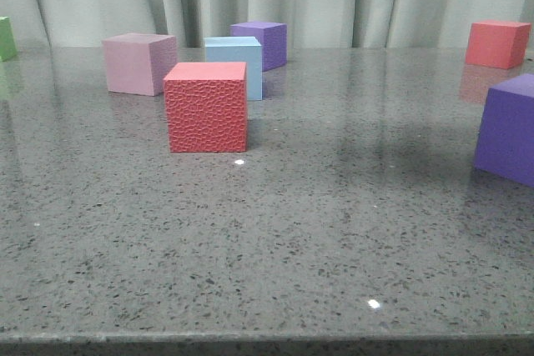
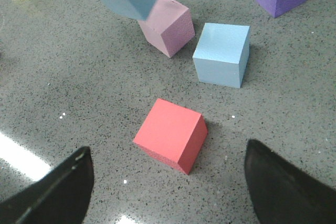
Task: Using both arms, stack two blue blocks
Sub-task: 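Carry the light blue cube with the left gripper above the placed blue cube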
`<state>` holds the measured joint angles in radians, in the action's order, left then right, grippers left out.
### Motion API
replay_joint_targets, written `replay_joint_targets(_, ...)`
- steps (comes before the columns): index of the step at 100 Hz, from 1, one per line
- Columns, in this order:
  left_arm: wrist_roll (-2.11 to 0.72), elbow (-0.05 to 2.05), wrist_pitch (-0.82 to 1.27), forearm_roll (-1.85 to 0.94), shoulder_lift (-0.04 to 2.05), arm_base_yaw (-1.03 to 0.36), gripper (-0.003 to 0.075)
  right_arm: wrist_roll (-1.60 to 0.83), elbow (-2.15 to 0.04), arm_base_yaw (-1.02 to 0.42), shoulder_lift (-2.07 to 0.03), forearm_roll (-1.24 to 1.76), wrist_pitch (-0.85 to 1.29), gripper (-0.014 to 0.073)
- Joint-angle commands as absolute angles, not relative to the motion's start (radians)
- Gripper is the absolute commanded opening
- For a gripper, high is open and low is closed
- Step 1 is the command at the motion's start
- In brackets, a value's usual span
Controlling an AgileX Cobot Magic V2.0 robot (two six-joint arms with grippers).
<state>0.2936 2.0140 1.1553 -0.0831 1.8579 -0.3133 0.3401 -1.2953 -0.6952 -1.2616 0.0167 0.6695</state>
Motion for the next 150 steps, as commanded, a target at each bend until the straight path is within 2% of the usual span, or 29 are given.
replay_joint_targets(1, 0.329, 2.079, 1.107, -0.100, 1.834, -0.347, 0.0160, 0.328, -1.322, -0.694, -1.228, 0.009, 0.599, 0.0589)
replay_joint_targets(55, 0.444, 2.180, 1.097, -0.122, 1.961, -0.440, 0.0160, 0.328, -1.322, -0.694, -1.228, 0.000, 0.615, 0.0589)
replay_joint_targets(150, 0.466, 2.180, 1.070, -0.145, 1.982, -0.451, 0.0160, 0.328, -1.322, -0.694, -1.228, 0.000, 0.621, 0.0589)
